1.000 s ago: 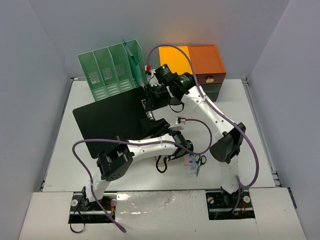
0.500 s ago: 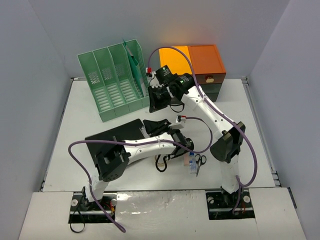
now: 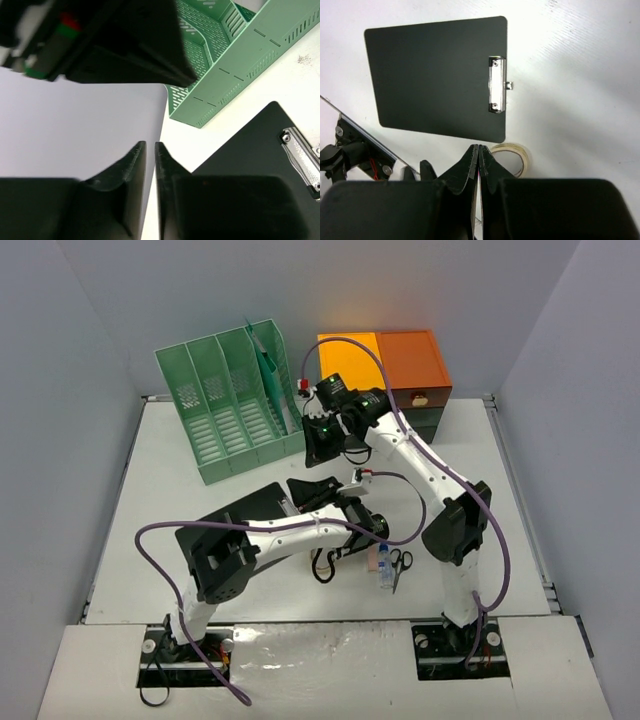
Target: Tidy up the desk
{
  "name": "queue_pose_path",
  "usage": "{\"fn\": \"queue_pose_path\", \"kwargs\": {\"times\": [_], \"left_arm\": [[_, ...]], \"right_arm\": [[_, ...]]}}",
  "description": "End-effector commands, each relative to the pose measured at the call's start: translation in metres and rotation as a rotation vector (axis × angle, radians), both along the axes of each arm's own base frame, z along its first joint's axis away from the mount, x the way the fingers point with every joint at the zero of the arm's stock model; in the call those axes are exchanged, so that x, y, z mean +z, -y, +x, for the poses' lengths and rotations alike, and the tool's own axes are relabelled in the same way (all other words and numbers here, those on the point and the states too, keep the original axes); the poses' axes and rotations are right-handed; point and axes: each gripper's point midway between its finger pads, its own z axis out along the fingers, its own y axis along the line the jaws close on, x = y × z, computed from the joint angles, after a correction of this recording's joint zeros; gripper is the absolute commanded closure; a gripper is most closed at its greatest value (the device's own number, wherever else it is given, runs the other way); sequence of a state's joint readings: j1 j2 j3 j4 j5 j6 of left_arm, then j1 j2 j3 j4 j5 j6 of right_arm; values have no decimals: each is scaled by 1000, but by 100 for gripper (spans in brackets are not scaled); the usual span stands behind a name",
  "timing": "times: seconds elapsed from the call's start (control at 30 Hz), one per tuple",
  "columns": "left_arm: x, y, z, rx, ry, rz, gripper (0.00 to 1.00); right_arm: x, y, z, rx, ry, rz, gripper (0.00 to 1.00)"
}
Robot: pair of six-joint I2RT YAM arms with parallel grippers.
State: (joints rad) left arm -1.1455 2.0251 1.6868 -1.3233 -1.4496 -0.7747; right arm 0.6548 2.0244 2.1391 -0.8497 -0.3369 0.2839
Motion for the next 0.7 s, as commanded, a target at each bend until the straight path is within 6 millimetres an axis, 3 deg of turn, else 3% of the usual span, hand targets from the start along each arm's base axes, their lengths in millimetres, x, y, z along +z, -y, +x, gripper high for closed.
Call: {"fn": "queue_pose_path", "kwargs": {"times": [0.0,0.1,0.17,0.23,0.4,0.57,0.67], "left_arm": [[38,-48,-8,62,-91,116,72],[29,-76,-17,169,-152,-81,50],[34,-102,-22,242,-157,-206,34],[38,-127,-27,314,-155,-298,25],[40,-177,-39,445,-157,-508,20],[27,-203,-57,494,-177,-726,19],[13,-208,-65,521,-201,-862,18]], "right_arm": [[4,16,4,-23,43,2,96],[-7,19,7,-50,66,18,82],[-12,21,10,-68,88,28,75],[-20,23,10,-73,100,31,71],[-48,25,10,-82,86,14,57],[-66,17,12,-82,65,29,51],[-76,7,9,-54,78,13,51]]}}
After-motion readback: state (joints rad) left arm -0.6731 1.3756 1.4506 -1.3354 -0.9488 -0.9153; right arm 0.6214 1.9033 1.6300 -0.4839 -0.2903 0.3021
